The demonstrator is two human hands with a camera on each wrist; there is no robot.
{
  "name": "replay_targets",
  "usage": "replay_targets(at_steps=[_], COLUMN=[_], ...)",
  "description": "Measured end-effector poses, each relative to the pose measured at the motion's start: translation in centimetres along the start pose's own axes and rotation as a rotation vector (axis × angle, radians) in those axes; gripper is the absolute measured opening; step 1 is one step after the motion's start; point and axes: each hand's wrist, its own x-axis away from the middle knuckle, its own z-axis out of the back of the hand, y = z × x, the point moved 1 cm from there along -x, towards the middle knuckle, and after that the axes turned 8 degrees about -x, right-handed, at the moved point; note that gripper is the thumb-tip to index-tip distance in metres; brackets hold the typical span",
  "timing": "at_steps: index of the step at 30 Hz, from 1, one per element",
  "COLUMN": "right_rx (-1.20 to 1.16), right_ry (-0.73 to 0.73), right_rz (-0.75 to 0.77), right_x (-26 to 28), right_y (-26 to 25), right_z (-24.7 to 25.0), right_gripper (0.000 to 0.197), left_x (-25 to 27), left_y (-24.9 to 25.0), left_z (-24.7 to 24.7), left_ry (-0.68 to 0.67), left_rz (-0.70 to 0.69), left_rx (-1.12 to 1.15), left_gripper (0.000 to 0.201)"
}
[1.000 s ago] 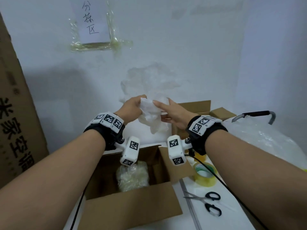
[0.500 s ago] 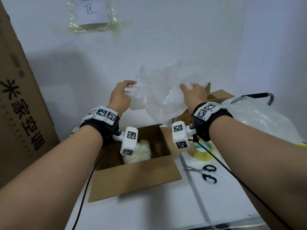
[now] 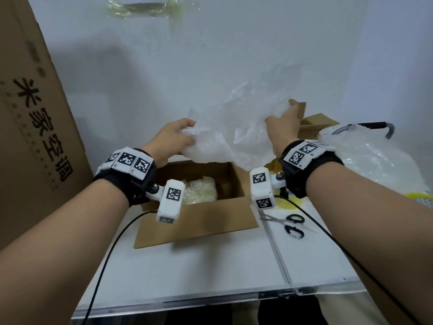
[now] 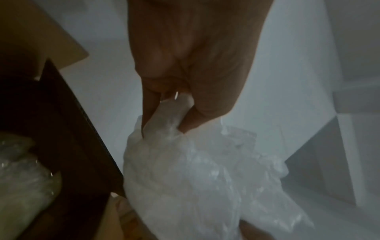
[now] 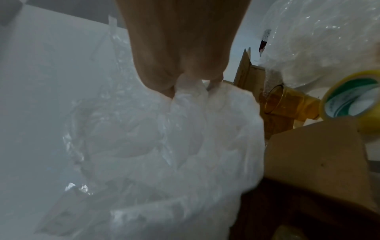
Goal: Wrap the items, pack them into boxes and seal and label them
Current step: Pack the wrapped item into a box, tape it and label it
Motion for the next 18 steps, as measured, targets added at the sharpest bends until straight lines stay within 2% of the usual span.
replay_targets(at_steps=[2, 4, 6, 8, 11, 13, 18], right_rx=[0.140, 0.238, 0.230, 0.245, 0.267, 0.291, 0.490], right_ry=[0.054, 0.036, -0.016, -0.076, -0.188, -0.261, -0.412], right_rz=[0.016, -0.010, -0.066, -0.117, -0.139, -0.095, 0.044], right_x=[-0.2, -0.1, 0.4, 1.1, 2.2, 2.8, 3.5], right_y=[-0.2, -0.1, 0.3, 1.1, 2.0, 2.3, 3.2], right_z=[0.7, 1.4, 1.9, 1.9, 1.4, 0.8, -1.6], right_gripper=[0.057, 0.049, 0.041, 0.037, 0.028, 0.030, 0.031], left_x=[0.7, 0.9, 1.2, 1.1, 0.6, 0.0, -1.0], left_y=[0.2, -0.2, -1.0, -2.0, -2.9, -3.6, -5.8], left_z=[-0.1, -0.4, -1.1, -1.7, -1.7, -1.2, 0.6], left_ry=[-0.123, -0.219, -0.307, -0.336, -0.257, -0.158, 0.134], left_rz=[0.087, 0.183, 0.304, 0.366, 0.286, 0.192, 0.061], left_rx=[0.097, 0.095, -0.020, -0.204, -0.611, -0.843, -0.958], left_gripper=[0.037, 0.039, 0.042, 0.045, 0.048, 0.047, 0.036])
